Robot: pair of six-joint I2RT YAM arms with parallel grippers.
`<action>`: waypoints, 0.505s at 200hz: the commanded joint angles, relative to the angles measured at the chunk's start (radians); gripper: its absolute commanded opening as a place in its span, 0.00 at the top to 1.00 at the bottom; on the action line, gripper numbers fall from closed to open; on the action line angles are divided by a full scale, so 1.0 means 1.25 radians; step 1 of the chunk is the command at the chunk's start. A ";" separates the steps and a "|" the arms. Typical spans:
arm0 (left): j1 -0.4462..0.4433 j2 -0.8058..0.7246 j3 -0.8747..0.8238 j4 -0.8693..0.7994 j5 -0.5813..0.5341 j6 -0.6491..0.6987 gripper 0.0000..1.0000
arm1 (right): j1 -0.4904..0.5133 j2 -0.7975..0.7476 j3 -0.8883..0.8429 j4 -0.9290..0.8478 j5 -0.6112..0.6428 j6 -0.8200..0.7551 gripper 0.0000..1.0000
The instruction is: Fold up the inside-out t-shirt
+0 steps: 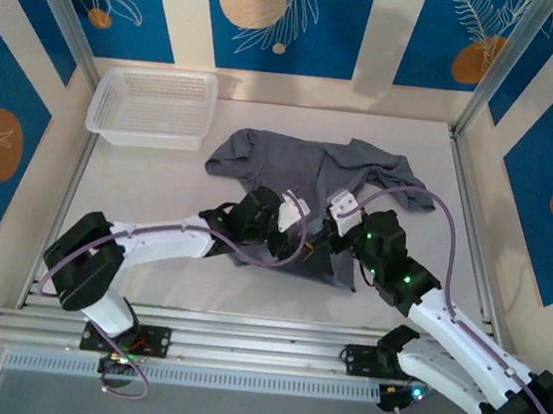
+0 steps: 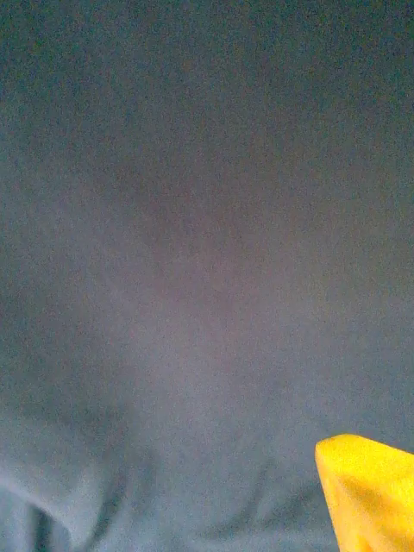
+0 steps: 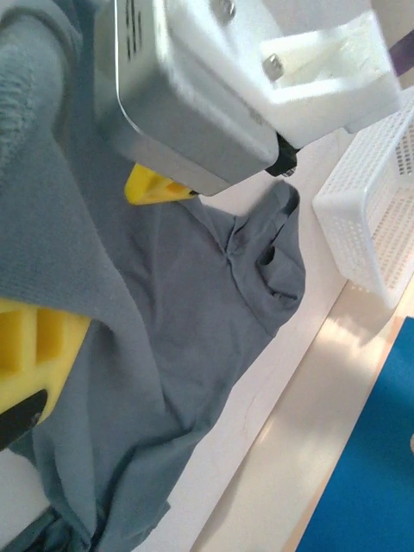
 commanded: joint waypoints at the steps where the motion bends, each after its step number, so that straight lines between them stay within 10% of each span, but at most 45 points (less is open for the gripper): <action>1: 0.030 -0.008 0.022 0.015 -0.148 -0.084 0.42 | -0.014 -0.032 -0.006 0.014 0.101 0.003 1.00; 6: 0.048 -0.015 0.026 -0.003 -0.129 -0.107 0.82 | -0.029 -0.038 -0.016 0.022 0.130 0.008 1.00; 11: 0.066 -0.022 0.034 -0.028 -0.096 -0.129 1.00 | -0.051 -0.040 -0.022 0.024 0.156 0.022 1.00; 56: 0.109 -0.036 0.184 -0.278 0.119 -0.162 1.00 | -0.258 -0.053 0.033 -0.125 0.057 0.255 0.77; 78: 0.109 -0.048 0.200 -0.248 0.172 -0.222 1.00 | -0.206 -0.078 0.033 -0.108 -0.150 0.321 0.60; 101: 0.110 -0.039 0.227 -0.228 0.204 -0.290 1.00 | -0.061 -0.108 0.007 -0.070 -0.148 0.430 0.62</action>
